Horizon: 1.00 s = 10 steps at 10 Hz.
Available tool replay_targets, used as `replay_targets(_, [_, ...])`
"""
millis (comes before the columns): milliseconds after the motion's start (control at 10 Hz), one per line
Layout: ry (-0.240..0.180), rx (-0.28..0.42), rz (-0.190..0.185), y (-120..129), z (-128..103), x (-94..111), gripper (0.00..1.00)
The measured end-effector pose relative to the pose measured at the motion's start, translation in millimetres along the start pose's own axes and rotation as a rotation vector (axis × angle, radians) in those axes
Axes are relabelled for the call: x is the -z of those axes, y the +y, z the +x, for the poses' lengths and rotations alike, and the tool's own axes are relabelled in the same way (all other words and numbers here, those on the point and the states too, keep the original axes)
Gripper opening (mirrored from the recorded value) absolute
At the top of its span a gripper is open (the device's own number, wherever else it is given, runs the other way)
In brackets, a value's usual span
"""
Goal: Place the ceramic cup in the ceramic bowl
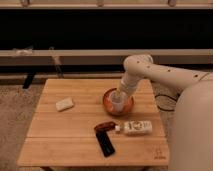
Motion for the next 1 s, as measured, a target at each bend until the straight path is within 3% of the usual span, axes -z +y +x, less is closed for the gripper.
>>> replay_targets(300, [-0.008,0.010,-0.004,1,2,0,0.80])
replay_targets(700, [-0.084,0.091,0.018,19,-6,54,0.80])
replay_targets(1000, [-0.087,0.108,0.031,20,-6,60,0.80])
